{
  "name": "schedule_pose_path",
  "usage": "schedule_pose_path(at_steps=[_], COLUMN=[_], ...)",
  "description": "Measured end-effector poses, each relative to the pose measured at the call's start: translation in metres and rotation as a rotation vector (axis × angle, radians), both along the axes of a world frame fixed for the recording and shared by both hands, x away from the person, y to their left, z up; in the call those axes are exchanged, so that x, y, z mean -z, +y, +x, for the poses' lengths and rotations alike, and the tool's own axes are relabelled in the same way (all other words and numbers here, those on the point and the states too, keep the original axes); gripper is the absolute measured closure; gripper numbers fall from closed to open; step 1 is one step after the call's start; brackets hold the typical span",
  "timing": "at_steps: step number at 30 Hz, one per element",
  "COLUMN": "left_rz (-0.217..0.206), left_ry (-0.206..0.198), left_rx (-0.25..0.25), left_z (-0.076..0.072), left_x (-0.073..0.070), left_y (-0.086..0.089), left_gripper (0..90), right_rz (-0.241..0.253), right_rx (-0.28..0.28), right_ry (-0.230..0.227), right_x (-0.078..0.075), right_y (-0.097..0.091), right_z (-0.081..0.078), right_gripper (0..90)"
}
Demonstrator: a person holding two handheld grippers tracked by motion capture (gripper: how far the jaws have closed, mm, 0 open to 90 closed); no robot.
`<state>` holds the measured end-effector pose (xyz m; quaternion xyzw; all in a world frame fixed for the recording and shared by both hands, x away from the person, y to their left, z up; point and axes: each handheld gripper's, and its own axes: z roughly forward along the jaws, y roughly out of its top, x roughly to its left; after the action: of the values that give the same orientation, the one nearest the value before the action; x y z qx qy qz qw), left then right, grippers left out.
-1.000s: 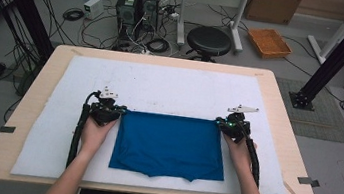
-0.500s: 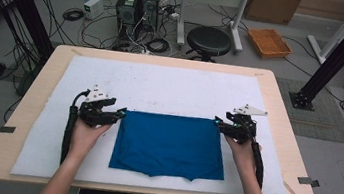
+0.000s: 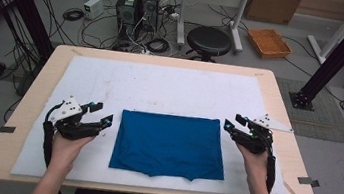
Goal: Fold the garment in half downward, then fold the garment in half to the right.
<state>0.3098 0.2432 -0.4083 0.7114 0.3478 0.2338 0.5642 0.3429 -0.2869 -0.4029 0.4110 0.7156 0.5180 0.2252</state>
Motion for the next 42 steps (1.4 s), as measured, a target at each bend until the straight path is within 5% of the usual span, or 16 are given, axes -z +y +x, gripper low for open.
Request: schedule_pose_path(at_steps=[4, 6, 7, 11, 17, 26, 42], left_rz=[0.003, 0.002, -0.008, -0.041, -0.06, -0.021, -0.014], left_ry=[0.038, 0.05, 0.052, 0.064, 0.142, 0.071, 0.065], left_rx=[-0.004, 0.005, 0.012, 0.017, 0.048, 0.013, 0.034], left_z=[0.001, 0.002, 0.002, 0.004, 0.007, 0.001, 0.0], left_x=[-0.004, -0.006, -0.006, -0.009, -0.011, -0.016, -0.016], left_y=[-0.002, -0.002, -0.002, 0.001, 0.002, 0.001, -0.008], left_gripper=[37.5, 37.1, 36.9, 33.1, 32.9, 32.4, 30.7], right_rz=[-0.021, -0.023, -0.024, -0.059, -0.05, -0.049, -0.042], right_rx=[-0.016, -0.003, 0.002, -0.008, -0.003, 0.007, 0.027], right_ry=[-0.021, 0.035, 0.061, 0.03, 0.022, 0.022, 0.002], right_x=[0.003, 0.002, 0.002, -0.001, -0.007, -0.008, -0.009], right_y=[-0.003, -0.002, -0.001, 0.003, 0.005, 0.001, -0.002], right_z=[0.0, 0.002, 0.004, 0.003, 0.003, 0.003, 0.002], right_gripper=[36.7, 26.0, 25.5, 24.2, 21.3, 21.7, 23.9])
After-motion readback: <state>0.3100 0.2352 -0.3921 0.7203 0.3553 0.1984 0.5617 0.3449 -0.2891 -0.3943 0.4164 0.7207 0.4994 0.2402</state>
